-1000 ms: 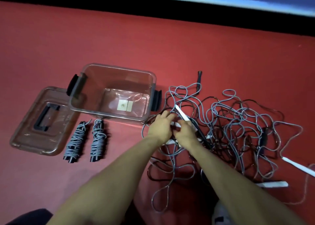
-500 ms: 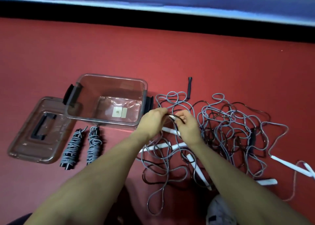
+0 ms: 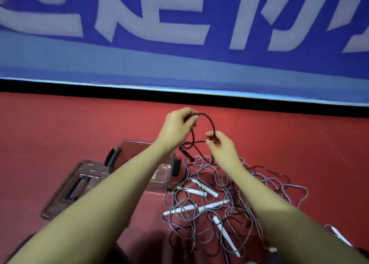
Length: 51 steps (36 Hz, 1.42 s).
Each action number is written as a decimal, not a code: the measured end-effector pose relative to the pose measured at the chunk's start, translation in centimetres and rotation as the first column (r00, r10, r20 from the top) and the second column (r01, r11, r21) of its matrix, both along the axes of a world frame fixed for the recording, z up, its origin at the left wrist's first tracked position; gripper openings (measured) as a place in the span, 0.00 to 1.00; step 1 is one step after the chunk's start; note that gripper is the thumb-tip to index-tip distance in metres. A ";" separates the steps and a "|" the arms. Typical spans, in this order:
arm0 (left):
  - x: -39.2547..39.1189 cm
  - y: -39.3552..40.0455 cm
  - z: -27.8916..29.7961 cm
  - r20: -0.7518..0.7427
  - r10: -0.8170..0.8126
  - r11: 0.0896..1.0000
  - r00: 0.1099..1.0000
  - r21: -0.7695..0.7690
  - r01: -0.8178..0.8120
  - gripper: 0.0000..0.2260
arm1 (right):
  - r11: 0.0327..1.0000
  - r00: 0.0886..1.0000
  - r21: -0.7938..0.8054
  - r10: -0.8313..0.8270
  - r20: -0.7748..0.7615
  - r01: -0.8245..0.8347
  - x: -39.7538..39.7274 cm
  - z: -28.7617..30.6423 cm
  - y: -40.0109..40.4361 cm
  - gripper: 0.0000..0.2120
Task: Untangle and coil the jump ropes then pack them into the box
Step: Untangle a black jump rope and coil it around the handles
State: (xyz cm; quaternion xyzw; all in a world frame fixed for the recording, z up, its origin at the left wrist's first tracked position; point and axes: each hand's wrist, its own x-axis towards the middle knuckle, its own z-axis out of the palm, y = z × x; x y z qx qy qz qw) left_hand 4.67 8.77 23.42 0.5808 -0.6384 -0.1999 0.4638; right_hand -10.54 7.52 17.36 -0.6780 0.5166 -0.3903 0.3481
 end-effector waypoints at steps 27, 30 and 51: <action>-0.8 3.8 1.3 0.128 -0.044 0.931 0.991 0.365 -0.006 0.20 | 0.984 0.810 0.143 0.001 0.586 -0.105 0.7 8.9 2.4 0.08; -0.9 3.8 -0.3 -0.060 -0.022 0.935 0.998 0.353 0.041 0.11 | 0.971 0.710 0.184 -0.020 0.704 -0.155 1.0 9.4 2.2 0.08; -0.8 1.5 -0.3 -0.089 -0.031 0.990 0.996 0.135 0.043 0.04 | 0.911 0.546 0.355 -0.191 0.816 -0.212 0.9 8.5 0.0 0.07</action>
